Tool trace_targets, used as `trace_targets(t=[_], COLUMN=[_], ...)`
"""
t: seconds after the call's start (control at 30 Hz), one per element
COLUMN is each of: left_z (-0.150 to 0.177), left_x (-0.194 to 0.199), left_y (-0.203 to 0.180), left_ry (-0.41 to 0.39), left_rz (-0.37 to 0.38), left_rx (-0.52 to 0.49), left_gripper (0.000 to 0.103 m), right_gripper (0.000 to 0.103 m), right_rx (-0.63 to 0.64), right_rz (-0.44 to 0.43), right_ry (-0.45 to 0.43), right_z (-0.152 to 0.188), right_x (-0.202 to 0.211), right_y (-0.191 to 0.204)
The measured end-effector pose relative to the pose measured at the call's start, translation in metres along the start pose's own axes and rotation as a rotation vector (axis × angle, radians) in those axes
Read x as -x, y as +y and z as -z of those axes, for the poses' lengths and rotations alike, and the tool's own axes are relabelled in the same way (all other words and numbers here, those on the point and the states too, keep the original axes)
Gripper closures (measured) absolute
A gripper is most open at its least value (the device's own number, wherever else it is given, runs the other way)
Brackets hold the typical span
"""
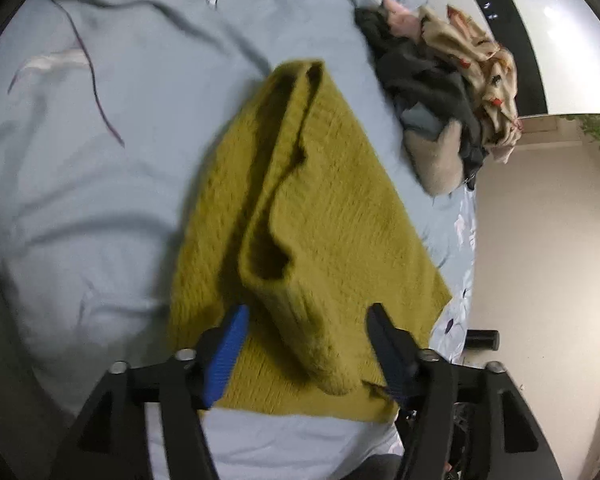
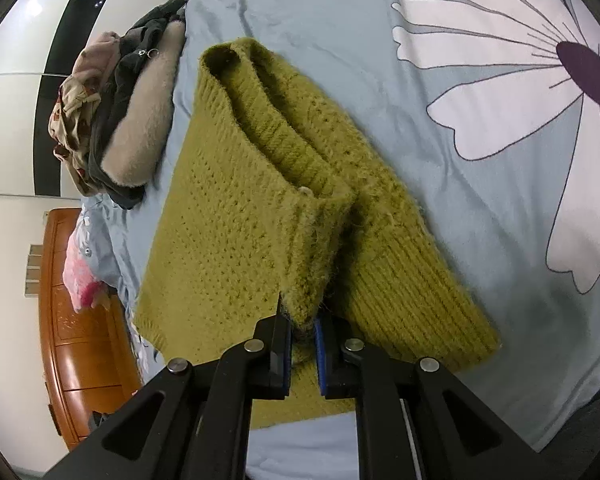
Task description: Fold clothes
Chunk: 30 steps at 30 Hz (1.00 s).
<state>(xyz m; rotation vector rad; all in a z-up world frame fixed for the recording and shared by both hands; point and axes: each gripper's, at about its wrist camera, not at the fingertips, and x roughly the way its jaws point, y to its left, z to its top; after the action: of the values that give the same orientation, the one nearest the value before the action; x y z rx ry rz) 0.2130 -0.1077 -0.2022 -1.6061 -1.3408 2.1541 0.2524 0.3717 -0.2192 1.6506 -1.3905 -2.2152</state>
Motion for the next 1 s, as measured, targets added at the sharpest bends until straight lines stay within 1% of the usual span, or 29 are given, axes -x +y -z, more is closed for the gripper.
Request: trace_targets(t=[0.07,0.2,0.23,0.27,0.33,0.37,0.4,0.43,0.5,0.57,0.63,0.7,0.77,0.83,0.87,0.9,0.97,1.0], left_z=[0.004,0.004,0.003,0.003,0.000,-0.002,-0.003,-0.004,-0.002,0.005,0.013,0.023,0.030,0.031,0.032,0.032,0.032,0.032], left_x=[-0.012,-0.028,-0.030,-0.031,-0.034,-0.036,-0.038,-0.035,-0.029,-0.017,-0.006,0.002,-0.003,-0.017,-0.025,-0.029,-0.037,-0.037], left_y=[-0.006,-0.019,-0.022,-0.025,-0.027,-0.028,-0.028,-0.026,-0.032,-0.048,-0.064,-0.071,-0.064,-0.049,-0.041,-0.036,-0.026,-0.024], left_ry=[0.031,0.042,0.036,0.025,0.018,0.015,0.013,0.009,-0.013,-0.047,-0.070,-0.065,-0.038,0.005,0.026,0.040,0.055,0.057], left_rz=[-0.049,-0.054,-0.074,-0.111,-0.144,-0.156,-0.168,-0.182,-0.195,-0.203,-0.210,-0.212,-0.254,-0.305,-0.330,-0.348,-0.385,-0.386], left_rx=[-0.043,-0.082,-0.097,-0.119,-0.125,-0.124,-0.124,-0.132,-0.180,-0.276,-0.362,-0.420,-0.448,-0.416,-0.399,-0.383,-0.376,-0.378], left_gripper=[0.035,0.037,0.037,0.040,0.065,0.070,0.084,0.091,0.092,0.092,0.092,0.092,0.092,0.092,0.092,0.092,0.092,0.092], right_gripper=[0.092,0.091,0.091,0.091,0.091,0.090,0.090,0.090,0.092,0.093,0.093,0.093,0.093,0.093,0.093,0.093,0.093,0.093], right_rx=[-0.008,-0.021,-0.019,-0.018,-0.027,-0.034,-0.039,-0.041,-0.027,0.012,0.079,0.161,0.200,0.221,0.220,0.211,0.188,0.181], right_rz=[-0.009,-0.007,-0.004,-0.001,0.003,0.004,0.005,0.008,0.019,0.014,-0.004,-0.010,0.026,0.084,0.131,0.160,0.176,0.174], right_ry=[0.001,0.003,0.001,-0.001,-0.005,-0.009,-0.011,-0.012,-0.020,-0.047,-0.090,-0.134,-0.131,-0.105,-0.076,-0.053,-0.028,-0.028], right_z=[0.000,-0.001,-0.001,-0.001,-0.002,-0.002,-0.002,-0.003,-0.003,-0.002,0.000,0.004,0.009,0.012,0.014,0.016,0.020,0.020], right_x=[0.000,-0.002,-0.005,-0.004,-0.006,-0.006,-0.006,-0.007,-0.005,0.006,0.025,0.045,0.052,0.049,0.039,0.032,0.022,0.021], right_y=[-0.002,0.000,0.004,0.004,0.007,0.007,0.007,0.007,0.011,0.018,0.032,0.044,0.041,0.034,0.027,0.021,0.012,0.010])
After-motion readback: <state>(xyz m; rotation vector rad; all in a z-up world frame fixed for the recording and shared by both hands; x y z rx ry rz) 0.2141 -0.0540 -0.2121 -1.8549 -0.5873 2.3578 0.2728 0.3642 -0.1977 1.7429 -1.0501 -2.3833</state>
